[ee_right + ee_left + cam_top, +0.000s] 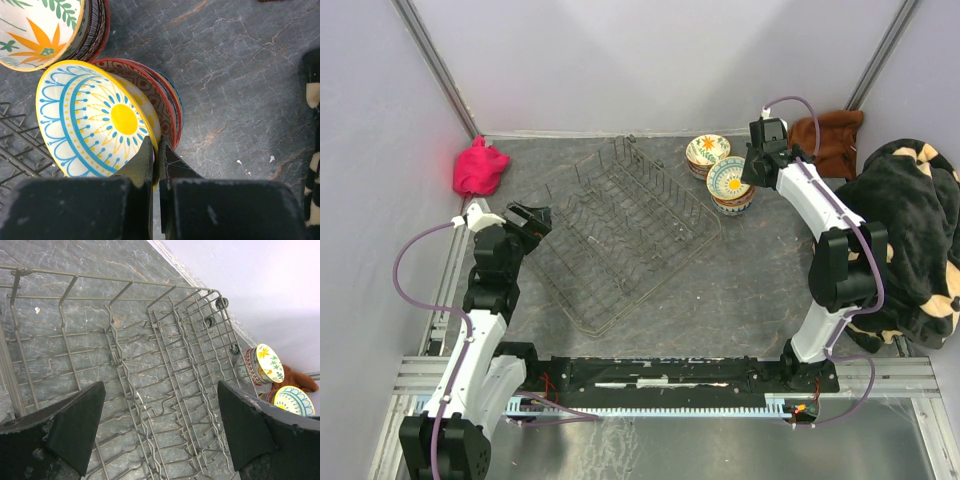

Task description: Unload the bowls from the dish rack

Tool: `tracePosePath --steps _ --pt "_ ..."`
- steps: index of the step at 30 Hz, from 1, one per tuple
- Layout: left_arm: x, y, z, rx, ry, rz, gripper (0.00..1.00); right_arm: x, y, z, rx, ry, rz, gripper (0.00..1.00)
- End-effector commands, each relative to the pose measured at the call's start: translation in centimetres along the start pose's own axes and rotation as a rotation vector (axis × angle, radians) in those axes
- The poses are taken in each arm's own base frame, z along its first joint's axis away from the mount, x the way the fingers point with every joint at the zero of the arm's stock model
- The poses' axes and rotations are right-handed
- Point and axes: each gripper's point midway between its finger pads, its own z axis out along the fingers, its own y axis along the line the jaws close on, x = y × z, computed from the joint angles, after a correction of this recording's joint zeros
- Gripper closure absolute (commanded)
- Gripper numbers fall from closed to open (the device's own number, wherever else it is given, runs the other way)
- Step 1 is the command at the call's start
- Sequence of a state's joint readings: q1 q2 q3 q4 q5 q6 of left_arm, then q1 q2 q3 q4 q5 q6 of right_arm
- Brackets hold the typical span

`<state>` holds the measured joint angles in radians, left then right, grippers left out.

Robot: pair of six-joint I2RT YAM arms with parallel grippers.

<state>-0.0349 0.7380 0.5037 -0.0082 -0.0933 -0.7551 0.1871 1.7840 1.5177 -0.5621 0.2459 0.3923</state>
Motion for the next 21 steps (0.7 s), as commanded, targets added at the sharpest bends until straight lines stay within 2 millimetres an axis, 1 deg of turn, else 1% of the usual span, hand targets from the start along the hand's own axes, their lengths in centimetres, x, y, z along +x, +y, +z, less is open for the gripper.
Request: tracePosePath --steps 1,5,10,16,19,21 --pt "-0.7 -1.2 0.0 0.048 -0.023 -0.016 0.01 -1.6 -0.1 0.1 0.007 -0.055 0.044 0.99" --pt "-0.6 -1.1 0.0 0.046 -0.022 -0.017 0.01 -1.3 -0.3 0.3 0.012 -0.049 0.047 0.98" --pt "-0.6 -1.1 0.0 0.046 -0.021 -0.018 0.01 -1.0 -0.3 0.4 0.016 -0.042 0.047 0.87" --pt "-0.6 -1.1 0.0 0.047 -0.023 -0.019 0.01 -1.2 -0.6 -0.1 0.018 -0.059 0.058 0.63" --pt "-0.6 -1.1 0.0 0.046 -0.021 -0.018 0.01 -1.7 -0.7 -0.9 0.015 -0.086 0.067 0.5" --pt "-0.5 -1.1 0.1 0.045 -0.019 -0.02 0.01 -2.2 -0.8 -1.6 0.012 -0.107 0.074 0.44"
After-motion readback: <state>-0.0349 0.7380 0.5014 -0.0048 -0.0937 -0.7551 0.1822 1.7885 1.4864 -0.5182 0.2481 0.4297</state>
